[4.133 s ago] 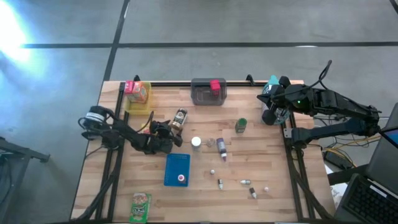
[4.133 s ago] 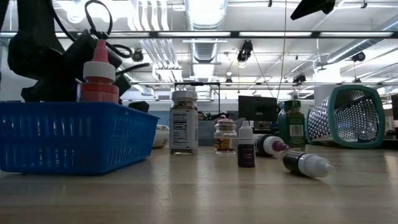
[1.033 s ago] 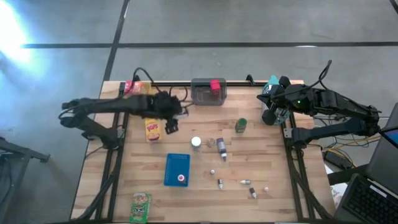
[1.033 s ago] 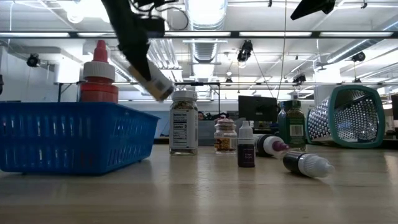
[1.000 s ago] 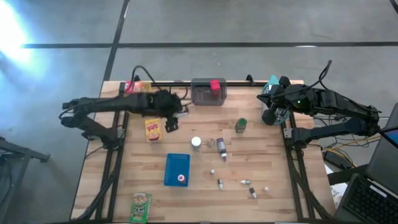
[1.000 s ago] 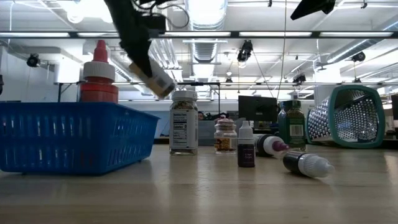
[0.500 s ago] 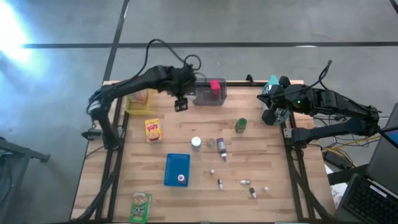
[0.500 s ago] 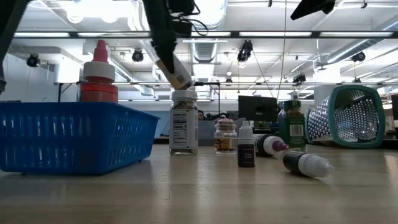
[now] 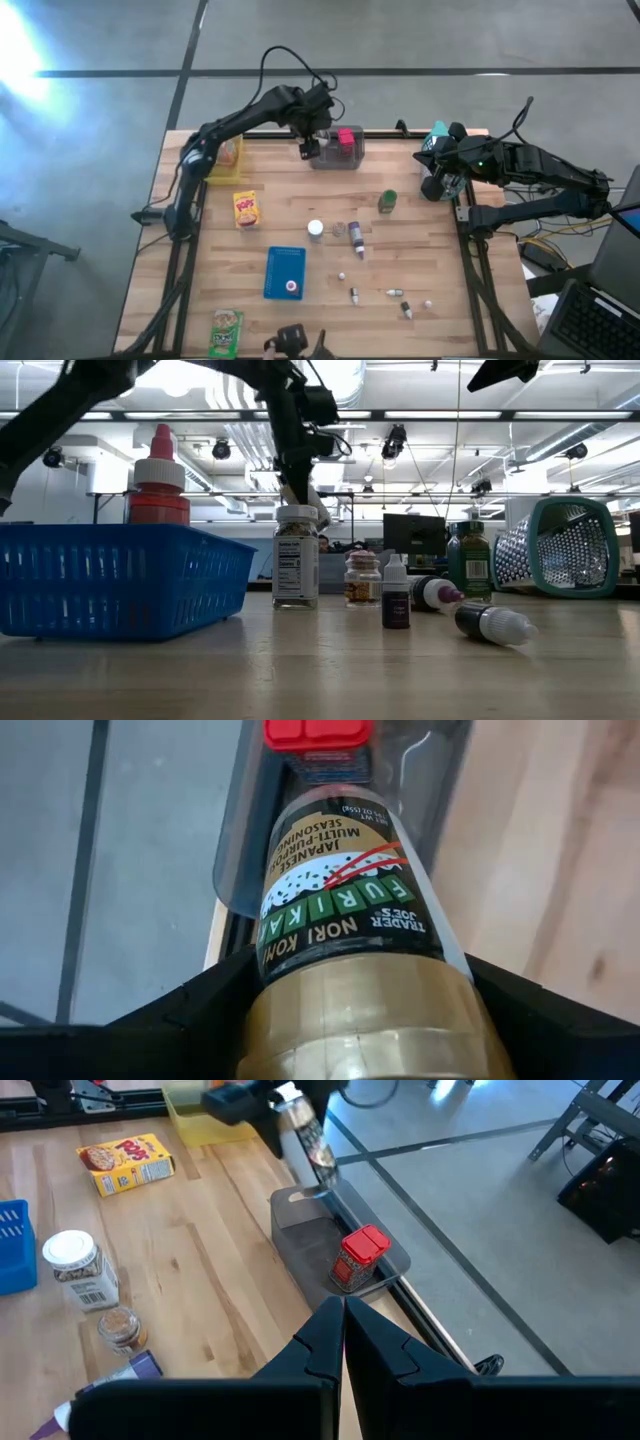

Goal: Pick & Place Kitchen Items
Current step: Put the gold spice bottle into the black bin

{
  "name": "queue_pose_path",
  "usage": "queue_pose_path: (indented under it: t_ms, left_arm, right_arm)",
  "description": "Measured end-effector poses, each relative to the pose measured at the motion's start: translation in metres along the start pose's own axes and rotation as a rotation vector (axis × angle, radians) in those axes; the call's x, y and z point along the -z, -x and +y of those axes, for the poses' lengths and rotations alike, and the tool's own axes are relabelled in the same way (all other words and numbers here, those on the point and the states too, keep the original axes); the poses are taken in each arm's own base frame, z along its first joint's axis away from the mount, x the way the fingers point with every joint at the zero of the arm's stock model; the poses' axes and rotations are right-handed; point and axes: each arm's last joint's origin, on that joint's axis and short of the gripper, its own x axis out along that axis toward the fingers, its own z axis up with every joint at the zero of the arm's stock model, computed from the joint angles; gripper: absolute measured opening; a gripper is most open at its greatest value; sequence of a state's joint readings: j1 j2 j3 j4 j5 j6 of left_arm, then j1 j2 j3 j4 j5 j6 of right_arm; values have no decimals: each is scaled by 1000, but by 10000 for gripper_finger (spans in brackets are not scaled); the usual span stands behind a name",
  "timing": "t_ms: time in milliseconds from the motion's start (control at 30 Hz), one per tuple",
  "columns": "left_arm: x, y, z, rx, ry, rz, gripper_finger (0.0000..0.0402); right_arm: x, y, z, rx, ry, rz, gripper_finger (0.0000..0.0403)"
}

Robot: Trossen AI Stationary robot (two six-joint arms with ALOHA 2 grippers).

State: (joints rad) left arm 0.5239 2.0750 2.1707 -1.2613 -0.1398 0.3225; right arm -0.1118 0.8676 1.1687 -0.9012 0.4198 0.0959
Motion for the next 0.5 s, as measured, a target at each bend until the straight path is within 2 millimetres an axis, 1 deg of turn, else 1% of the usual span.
queue_pose_path:
  t_ms: [133,300,500]
  left_arm:
    - [-3,-14,7,45,48,17,293]
    - [-1,-32,13,80,115,52,293]
    - [1,-43,17,103,159,67,293]
  right_arm:
    - [0,0,0,0,2,0,8]
    - [0,0,0,0,1,0,8]
    - [0,0,0,0,1,0,8]
